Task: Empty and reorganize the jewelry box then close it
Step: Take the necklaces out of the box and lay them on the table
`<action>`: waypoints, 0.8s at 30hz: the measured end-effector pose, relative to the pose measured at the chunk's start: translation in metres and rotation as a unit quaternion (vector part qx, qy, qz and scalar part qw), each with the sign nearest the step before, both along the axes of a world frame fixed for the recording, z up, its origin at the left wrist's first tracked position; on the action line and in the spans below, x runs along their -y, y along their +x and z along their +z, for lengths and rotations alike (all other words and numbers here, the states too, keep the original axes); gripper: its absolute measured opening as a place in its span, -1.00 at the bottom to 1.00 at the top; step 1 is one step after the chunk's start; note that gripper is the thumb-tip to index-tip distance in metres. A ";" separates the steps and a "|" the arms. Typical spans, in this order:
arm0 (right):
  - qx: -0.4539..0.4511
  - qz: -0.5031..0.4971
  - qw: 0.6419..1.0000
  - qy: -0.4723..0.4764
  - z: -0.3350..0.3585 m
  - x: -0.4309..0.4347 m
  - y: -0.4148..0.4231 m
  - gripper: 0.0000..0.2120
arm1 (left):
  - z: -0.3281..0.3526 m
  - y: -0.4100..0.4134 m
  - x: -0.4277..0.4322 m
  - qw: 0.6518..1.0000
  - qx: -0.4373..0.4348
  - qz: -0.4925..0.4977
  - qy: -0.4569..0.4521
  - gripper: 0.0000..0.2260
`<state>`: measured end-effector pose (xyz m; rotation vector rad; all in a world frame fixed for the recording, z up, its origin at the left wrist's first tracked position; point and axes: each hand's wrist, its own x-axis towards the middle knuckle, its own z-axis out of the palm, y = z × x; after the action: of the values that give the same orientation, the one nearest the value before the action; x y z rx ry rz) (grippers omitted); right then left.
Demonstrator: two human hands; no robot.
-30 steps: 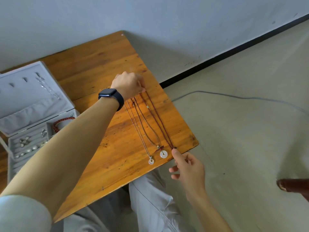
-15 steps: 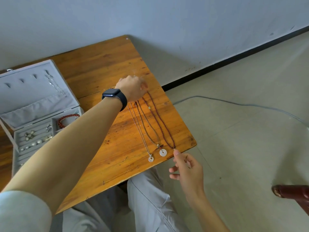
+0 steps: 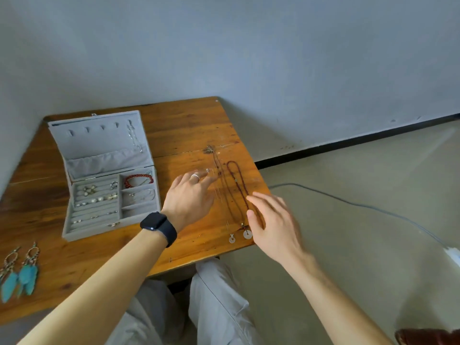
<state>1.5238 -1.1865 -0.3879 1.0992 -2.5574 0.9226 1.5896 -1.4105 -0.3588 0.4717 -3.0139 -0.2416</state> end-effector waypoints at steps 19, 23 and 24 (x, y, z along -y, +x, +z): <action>-0.047 0.161 0.978 0.127 0.044 0.214 -0.006 -0.60 | 0.006 0.107 0.133 0.976 -0.076 0.199 -0.037 -0.55; 0.002 0.155 0.981 0.113 0.048 0.263 -0.018 -0.61 | 0.006 0.115 0.168 0.941 -0.163 0.296 0.030 -0.45; 0.018 0.154 0.982 0.104 0.047 0.274 -0.020 -0.63 | 0.005 0.117 0.176 0.925 -0.192 0.324 0.056 -0.43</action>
<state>1.5037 -1.4600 -0.3405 1.5856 -2.6058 0.7532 1.7061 -1.5868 -0.3540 1.2245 -2.3174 -0.3950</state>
